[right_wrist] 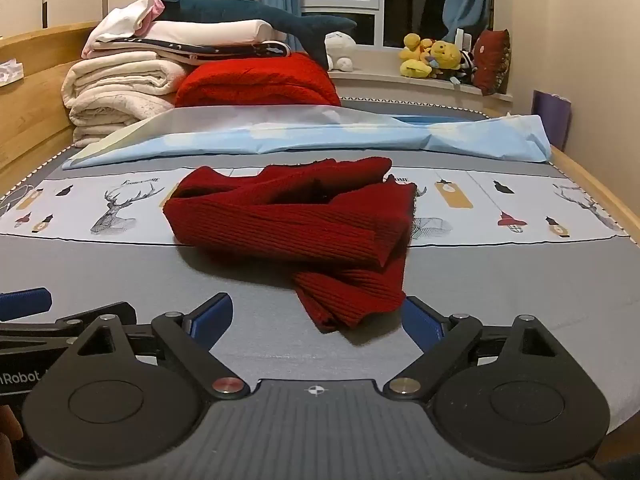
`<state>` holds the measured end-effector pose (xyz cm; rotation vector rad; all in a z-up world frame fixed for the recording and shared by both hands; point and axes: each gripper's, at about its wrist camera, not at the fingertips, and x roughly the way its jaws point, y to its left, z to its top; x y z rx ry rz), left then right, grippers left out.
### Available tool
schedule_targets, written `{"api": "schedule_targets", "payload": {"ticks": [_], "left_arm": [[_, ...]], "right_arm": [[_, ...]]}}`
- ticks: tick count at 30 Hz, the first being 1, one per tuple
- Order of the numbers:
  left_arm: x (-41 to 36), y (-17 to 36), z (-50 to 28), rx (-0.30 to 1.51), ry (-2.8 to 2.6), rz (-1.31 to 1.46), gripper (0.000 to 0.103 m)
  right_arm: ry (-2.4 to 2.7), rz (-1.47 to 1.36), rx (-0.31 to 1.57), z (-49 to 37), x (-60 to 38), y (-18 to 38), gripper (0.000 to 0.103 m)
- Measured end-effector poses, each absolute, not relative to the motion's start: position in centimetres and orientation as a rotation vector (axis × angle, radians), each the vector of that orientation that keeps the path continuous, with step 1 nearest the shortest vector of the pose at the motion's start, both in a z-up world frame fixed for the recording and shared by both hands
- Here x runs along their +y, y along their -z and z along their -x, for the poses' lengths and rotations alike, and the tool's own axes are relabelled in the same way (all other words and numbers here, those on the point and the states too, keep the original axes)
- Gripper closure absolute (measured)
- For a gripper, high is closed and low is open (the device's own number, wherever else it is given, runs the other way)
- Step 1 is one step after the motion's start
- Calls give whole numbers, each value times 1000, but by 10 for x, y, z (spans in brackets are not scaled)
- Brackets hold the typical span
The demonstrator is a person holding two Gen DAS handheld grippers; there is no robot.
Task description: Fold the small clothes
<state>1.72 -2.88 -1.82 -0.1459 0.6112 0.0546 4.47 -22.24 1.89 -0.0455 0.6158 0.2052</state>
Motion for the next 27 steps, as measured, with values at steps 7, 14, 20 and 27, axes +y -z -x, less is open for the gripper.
{"api": "schedule_targets", "payload": {"ticks": [7,14,20,27], "left_arm": [[-29,18,-17,611,-54,144,3],[-29,18,-17,612,-54,147,3],[-29,18,-17,612,-54,147,3],[-29,18,-17,612,-54,147,3]], "right_arm": [[-201,47,614,-44,-222,-19,11],[-206,43,616,-45,-222,-18,11],[-206,43,615,-43,-222,-19,11],[-206,44,614,-44,-222,-19,11]]}}
